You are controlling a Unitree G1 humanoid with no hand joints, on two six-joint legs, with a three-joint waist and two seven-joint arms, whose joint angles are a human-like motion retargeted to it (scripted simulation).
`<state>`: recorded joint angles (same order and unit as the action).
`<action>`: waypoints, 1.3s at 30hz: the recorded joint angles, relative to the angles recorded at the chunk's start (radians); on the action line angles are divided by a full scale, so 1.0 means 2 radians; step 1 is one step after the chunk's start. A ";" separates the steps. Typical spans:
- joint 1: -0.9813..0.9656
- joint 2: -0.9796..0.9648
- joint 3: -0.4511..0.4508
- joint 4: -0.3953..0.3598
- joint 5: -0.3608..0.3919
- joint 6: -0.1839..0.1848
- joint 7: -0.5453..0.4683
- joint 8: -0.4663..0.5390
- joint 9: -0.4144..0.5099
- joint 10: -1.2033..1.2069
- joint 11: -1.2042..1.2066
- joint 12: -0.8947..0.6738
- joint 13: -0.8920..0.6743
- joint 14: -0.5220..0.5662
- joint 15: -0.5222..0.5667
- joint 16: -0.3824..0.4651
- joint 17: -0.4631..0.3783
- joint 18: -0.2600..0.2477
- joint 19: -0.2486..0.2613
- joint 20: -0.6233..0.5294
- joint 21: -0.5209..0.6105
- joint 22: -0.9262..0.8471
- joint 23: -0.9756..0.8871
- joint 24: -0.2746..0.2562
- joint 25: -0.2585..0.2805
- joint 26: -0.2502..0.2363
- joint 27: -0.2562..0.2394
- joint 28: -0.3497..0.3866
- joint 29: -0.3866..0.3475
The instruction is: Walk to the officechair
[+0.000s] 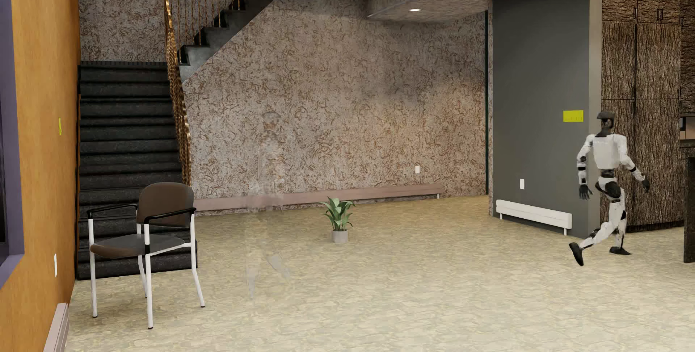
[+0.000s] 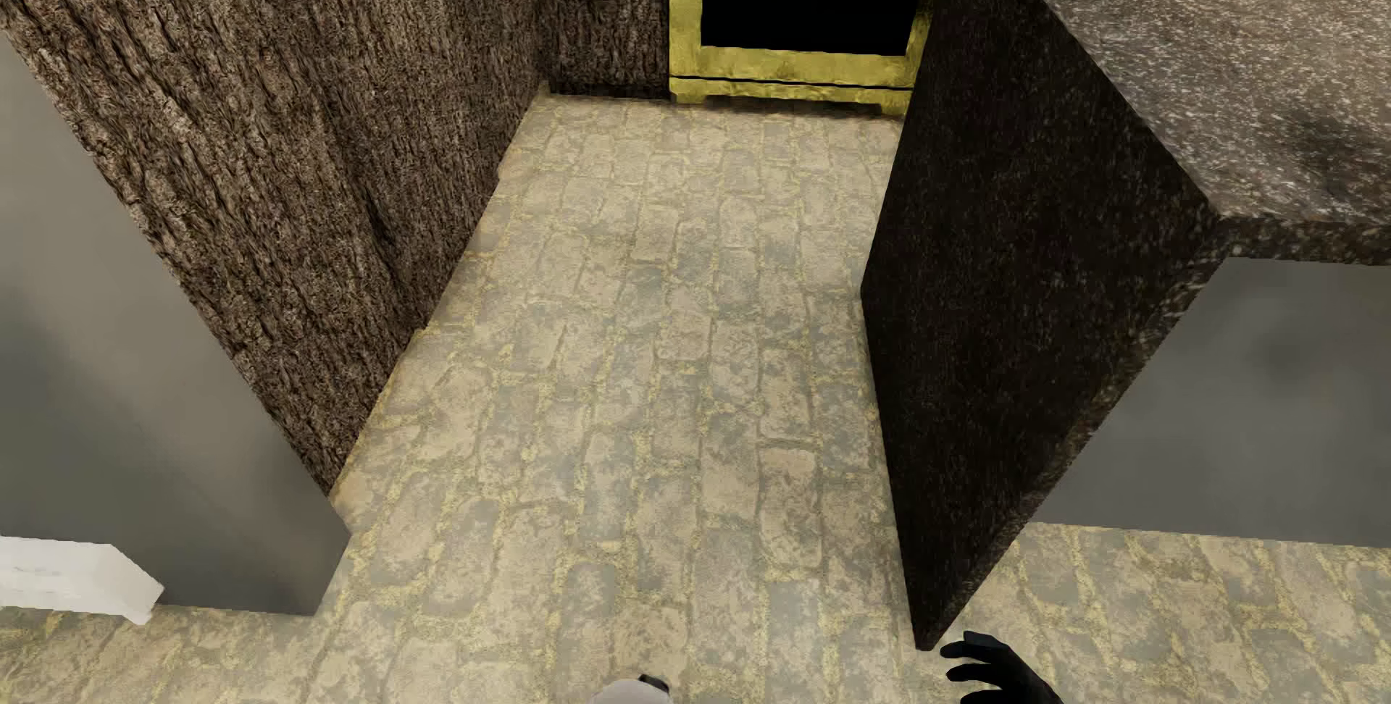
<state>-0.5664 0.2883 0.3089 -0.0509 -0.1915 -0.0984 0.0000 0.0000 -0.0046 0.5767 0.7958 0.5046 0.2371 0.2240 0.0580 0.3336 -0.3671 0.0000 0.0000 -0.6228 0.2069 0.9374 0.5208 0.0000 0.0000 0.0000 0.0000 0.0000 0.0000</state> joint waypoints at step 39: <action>0.205 -0.195 -0.177 0.076 -0.034 0.032 0.000 0.000 0.026 0.036 -0.004 -0.068 0.064 0.022 -0.188 0.047 -0.048 0.000 0.000 0.135 -0.044 -0.070 0.116 0.000 0.000 0.000 0.000 0.000 0.000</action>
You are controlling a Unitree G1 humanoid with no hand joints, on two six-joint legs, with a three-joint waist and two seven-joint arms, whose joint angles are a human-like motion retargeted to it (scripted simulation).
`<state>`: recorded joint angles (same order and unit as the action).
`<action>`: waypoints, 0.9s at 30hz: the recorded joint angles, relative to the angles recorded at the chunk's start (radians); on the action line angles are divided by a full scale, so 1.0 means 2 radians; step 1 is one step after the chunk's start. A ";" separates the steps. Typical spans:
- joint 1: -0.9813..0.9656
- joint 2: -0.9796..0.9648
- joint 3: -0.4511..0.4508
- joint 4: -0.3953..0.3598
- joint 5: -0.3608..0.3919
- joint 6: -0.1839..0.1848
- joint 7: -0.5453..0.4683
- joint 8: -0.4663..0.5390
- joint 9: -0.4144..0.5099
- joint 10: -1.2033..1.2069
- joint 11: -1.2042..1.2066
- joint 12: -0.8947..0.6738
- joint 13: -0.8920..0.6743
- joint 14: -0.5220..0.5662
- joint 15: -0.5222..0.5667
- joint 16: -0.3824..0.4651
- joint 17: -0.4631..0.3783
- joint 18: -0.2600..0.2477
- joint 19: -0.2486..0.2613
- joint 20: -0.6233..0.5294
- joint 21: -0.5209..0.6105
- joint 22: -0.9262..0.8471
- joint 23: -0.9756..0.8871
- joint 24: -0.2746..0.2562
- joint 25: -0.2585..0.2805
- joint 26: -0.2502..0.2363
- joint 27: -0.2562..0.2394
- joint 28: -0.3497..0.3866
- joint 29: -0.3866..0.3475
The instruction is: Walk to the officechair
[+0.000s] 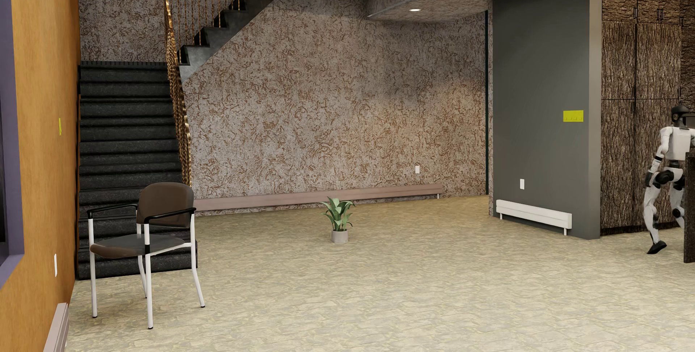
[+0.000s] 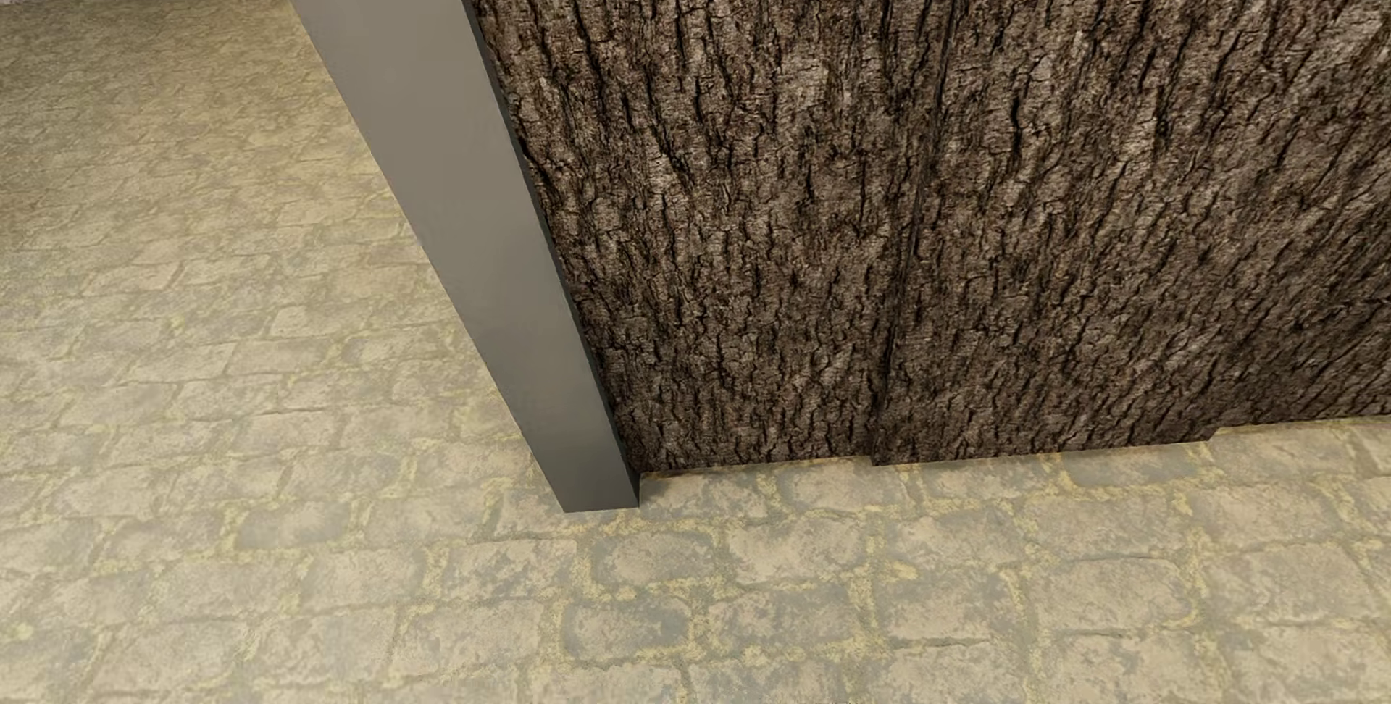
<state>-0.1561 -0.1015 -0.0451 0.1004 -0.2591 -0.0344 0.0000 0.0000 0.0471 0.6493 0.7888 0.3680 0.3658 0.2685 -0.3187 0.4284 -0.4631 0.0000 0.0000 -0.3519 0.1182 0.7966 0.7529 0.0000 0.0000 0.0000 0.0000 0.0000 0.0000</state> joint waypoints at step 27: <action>0.030 -0.120 -0.041 -0.153 0.060 -0.020 0.000 0.000 0.031 -0.035 0.197 -0.055 0.055 -0.244 0.023 -0.009 0.041 0.000 0.000 -0.009 0.125 -0.037 0.034 0.000 0.000 0.000 0.000 0.000 0.000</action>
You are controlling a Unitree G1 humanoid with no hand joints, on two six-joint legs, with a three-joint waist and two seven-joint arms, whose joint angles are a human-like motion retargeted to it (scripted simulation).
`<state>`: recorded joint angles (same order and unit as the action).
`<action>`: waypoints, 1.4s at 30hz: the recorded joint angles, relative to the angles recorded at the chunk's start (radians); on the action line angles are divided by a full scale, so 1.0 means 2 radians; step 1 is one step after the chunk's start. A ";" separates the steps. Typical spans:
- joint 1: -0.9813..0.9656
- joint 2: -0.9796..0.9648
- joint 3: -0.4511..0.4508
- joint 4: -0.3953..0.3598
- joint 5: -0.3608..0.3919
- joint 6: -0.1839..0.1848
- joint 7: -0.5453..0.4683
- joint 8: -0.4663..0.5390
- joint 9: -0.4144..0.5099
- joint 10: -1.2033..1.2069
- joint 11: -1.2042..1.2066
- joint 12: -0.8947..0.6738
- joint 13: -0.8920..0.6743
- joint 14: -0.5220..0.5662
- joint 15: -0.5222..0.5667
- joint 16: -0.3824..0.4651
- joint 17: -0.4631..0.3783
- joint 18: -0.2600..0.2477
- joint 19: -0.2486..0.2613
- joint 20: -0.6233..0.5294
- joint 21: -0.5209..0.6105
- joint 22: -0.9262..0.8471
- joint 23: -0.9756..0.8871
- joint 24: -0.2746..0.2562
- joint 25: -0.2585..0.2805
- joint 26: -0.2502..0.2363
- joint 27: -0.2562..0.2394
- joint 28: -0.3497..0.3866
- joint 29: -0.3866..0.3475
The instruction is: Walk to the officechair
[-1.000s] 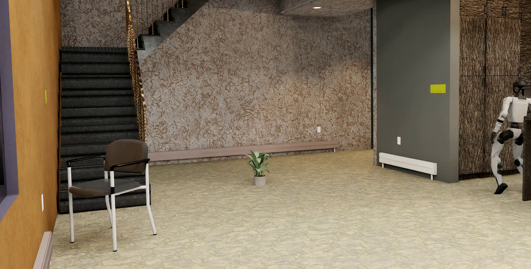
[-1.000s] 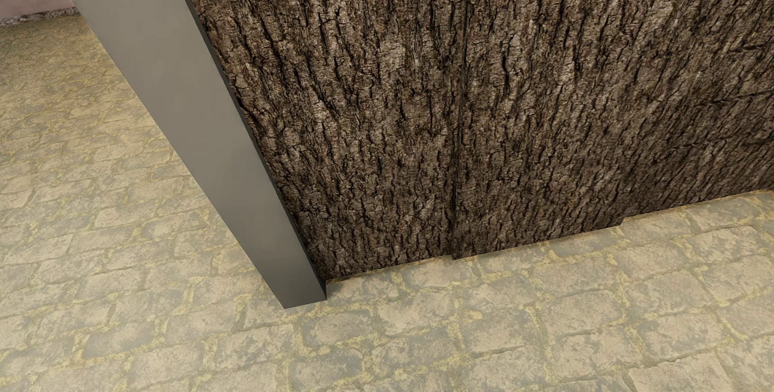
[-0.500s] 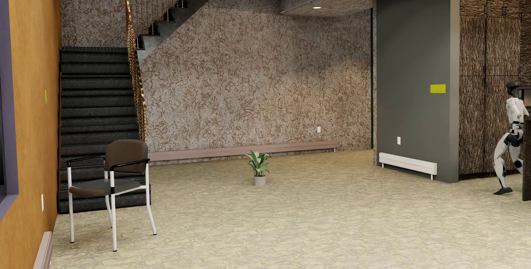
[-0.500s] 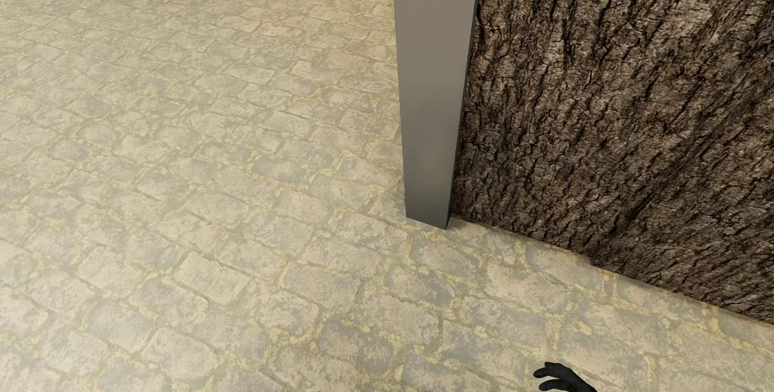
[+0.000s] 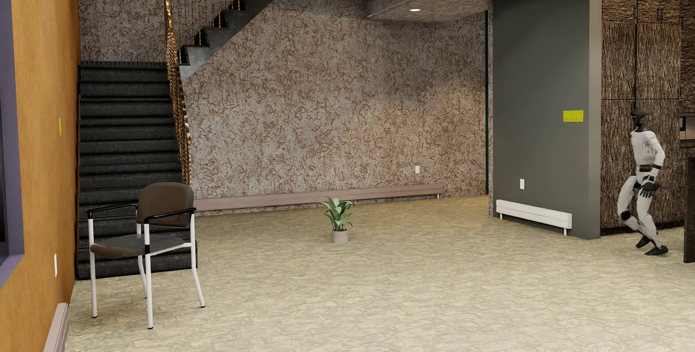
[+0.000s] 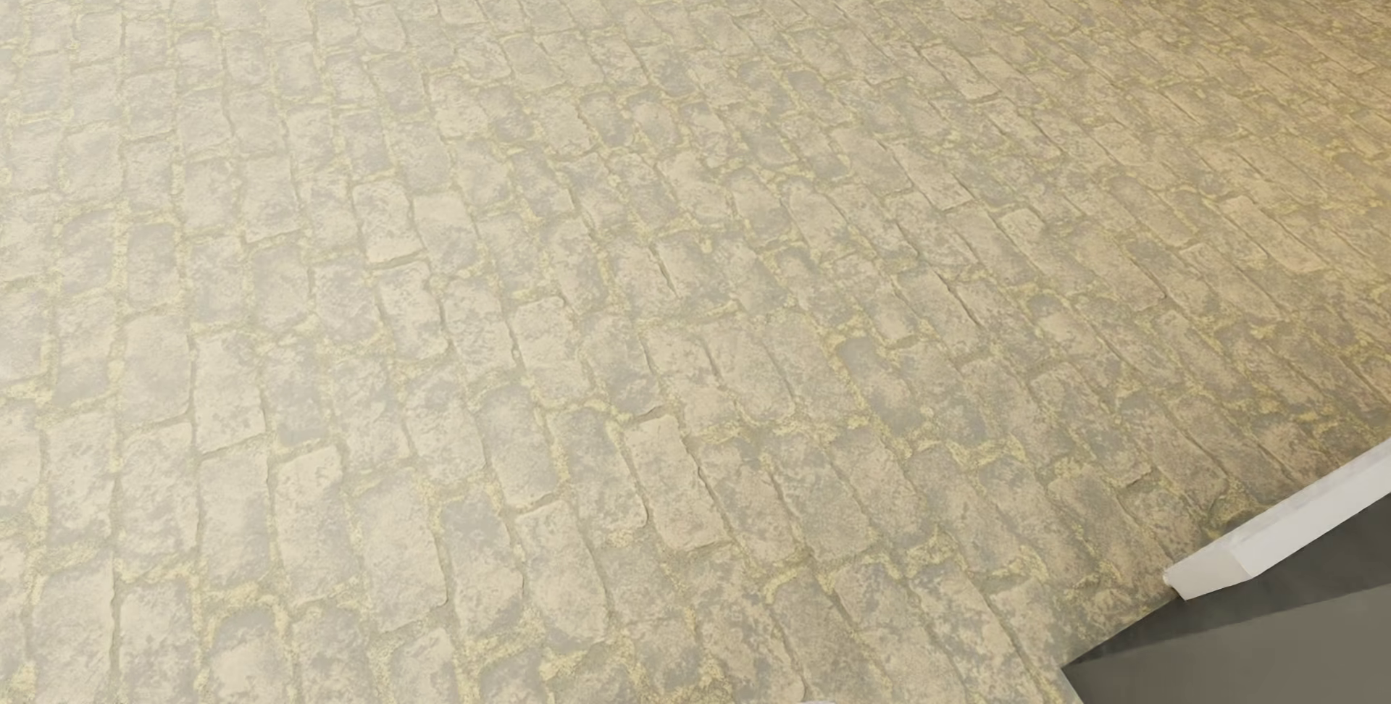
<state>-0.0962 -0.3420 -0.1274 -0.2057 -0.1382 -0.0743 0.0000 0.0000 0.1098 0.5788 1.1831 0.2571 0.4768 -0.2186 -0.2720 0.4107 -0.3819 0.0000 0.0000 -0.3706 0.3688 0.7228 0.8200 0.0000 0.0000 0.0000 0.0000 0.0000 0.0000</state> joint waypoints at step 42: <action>0.225 -0.100 -0.138 0.134 0.044 0.061 0.000 0.000 -0.034 0.122 -0.158 -0.050 0.058 0.157 0.063 0.014 -0.012 0.000 0.000 0.061 0.021 -0.134 0.157 0.000 0.000 0.000 0.000 0.000 0.000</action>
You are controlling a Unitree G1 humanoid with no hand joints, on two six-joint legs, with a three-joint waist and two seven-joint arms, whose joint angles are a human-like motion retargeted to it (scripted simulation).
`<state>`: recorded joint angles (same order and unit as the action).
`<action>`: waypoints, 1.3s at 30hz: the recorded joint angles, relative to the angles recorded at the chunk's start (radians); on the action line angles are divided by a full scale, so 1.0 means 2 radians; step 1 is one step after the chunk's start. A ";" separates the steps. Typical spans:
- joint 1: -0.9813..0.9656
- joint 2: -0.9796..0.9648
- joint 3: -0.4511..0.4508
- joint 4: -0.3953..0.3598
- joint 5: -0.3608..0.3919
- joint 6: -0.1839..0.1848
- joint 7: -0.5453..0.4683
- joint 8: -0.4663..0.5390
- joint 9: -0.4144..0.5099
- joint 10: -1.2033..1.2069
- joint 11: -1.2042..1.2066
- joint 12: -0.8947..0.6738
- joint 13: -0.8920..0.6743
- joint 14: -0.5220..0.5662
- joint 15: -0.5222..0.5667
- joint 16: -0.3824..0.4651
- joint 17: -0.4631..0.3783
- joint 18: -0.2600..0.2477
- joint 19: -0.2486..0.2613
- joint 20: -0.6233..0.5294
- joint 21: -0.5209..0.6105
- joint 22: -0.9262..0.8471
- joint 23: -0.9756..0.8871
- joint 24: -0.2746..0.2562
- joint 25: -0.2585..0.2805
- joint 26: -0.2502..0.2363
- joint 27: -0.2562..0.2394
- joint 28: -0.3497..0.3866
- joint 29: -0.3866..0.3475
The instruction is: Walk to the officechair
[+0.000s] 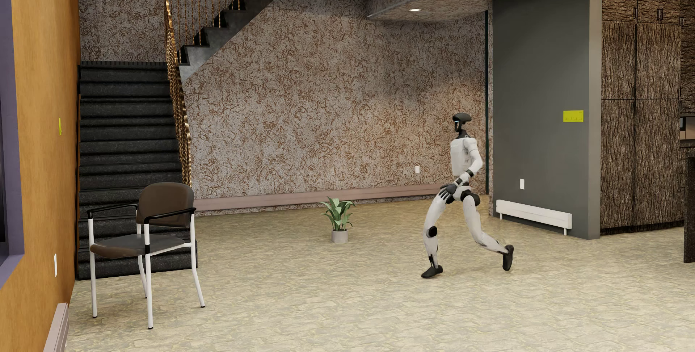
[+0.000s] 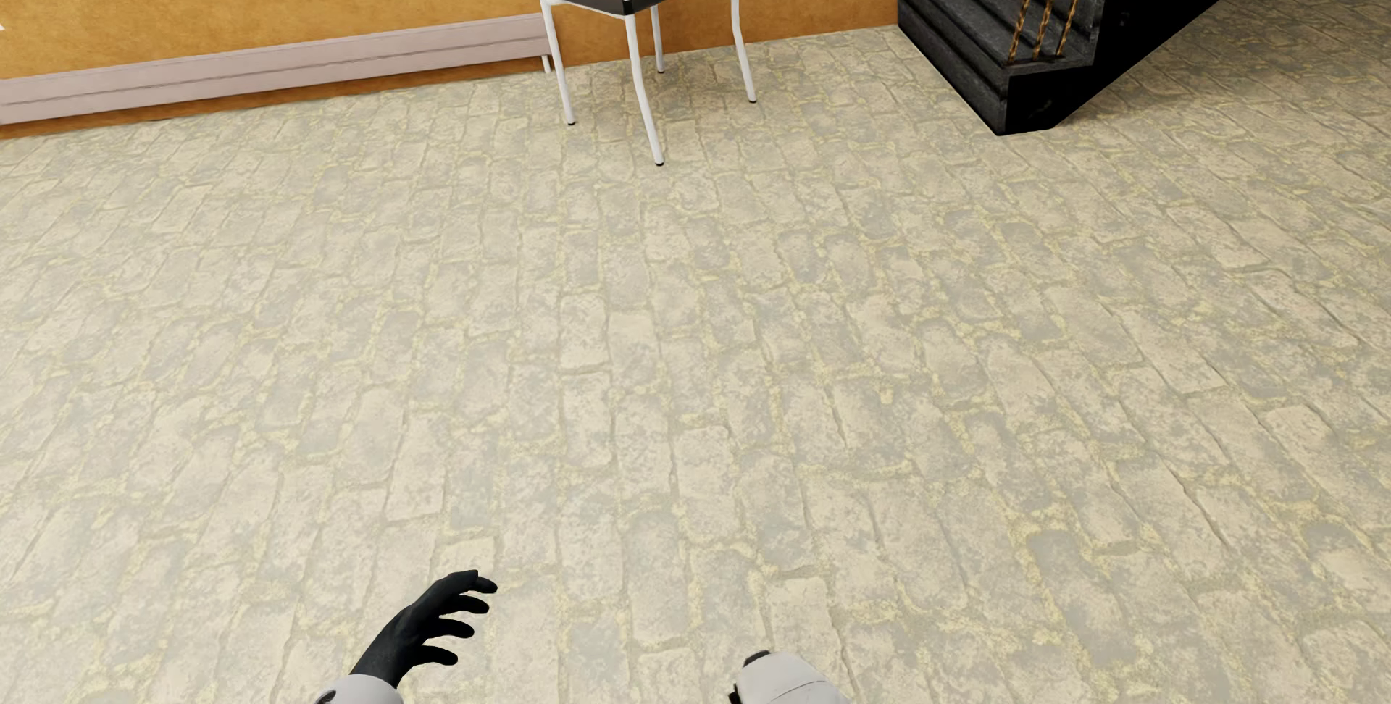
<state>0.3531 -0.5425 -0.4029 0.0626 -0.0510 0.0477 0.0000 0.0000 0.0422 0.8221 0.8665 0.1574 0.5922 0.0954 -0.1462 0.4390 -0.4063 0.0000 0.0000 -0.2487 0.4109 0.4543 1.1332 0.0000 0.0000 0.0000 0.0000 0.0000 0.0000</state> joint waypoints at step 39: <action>-0.279 0.341 0.160 -0.034 0.023 -0.048 0.000 0.000 0.011 0.013 -0.167 0.082 -0.132 0.109 0.042 -0.047 0.039 0.000 0.000 -0.219 -0.072 0.326 -0.273 0.000 0.000 0.000 0.000 0.000 0.000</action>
<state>-0.2041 0.1398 -0.0819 -0.0053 -0.0059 -0.0492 0.0000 0.0000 0.0634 0.8484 0.5318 0.3205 0.3286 0.3134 -0.0631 0.3441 -0.3290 0.0000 0.0000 -0.6874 0.2660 1.1069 0.5881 0.0000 0.0000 0.0000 0.0000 0.0000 0.0000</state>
